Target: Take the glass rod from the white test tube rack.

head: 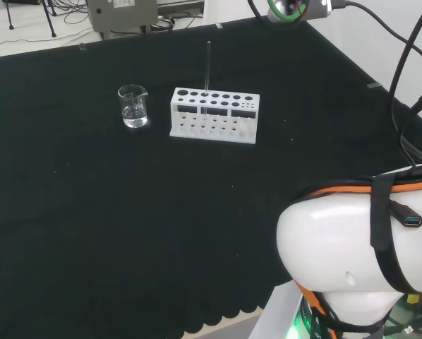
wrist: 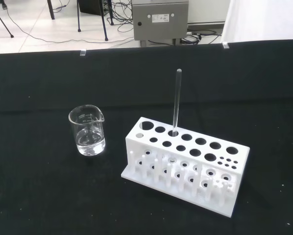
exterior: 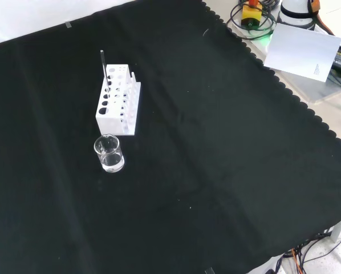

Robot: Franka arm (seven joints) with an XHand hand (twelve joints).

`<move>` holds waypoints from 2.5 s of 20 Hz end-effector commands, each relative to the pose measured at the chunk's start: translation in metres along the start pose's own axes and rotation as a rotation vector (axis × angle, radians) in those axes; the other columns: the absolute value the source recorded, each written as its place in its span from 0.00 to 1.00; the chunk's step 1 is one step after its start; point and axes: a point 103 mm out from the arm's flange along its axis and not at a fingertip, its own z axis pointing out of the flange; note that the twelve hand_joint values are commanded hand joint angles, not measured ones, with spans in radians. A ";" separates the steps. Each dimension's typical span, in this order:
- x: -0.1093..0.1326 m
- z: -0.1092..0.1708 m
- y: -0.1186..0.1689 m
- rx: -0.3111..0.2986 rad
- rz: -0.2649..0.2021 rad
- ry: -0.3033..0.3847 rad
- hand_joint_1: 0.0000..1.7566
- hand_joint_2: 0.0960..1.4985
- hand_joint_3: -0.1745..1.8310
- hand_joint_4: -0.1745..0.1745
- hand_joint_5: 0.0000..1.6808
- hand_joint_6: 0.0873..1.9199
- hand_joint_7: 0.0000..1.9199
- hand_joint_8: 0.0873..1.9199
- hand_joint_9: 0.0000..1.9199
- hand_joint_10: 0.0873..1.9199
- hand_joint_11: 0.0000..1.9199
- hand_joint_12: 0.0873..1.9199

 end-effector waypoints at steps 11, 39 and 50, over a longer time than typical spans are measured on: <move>0.005 -0.001 0.002 -0.014 0.006 -0.006 0.30 0.56 0.28 0.28 0.01 0.00 0.00 0.23 0.01 0.43 0.00 0.55; -0.031 0.011 0.109 -0.011 0.043 0.021 0.28 0.59 0.26 0.21 0.08 0.00 0.04 0.36 0.08 0.44 0.00 0.64; -0.035 0.022 0.151 0.037 0.043 0.024 0.29 0.59 0.26 0.17 0.14 0.00 0.07 0.38 0.17 0.43 0.00 0.70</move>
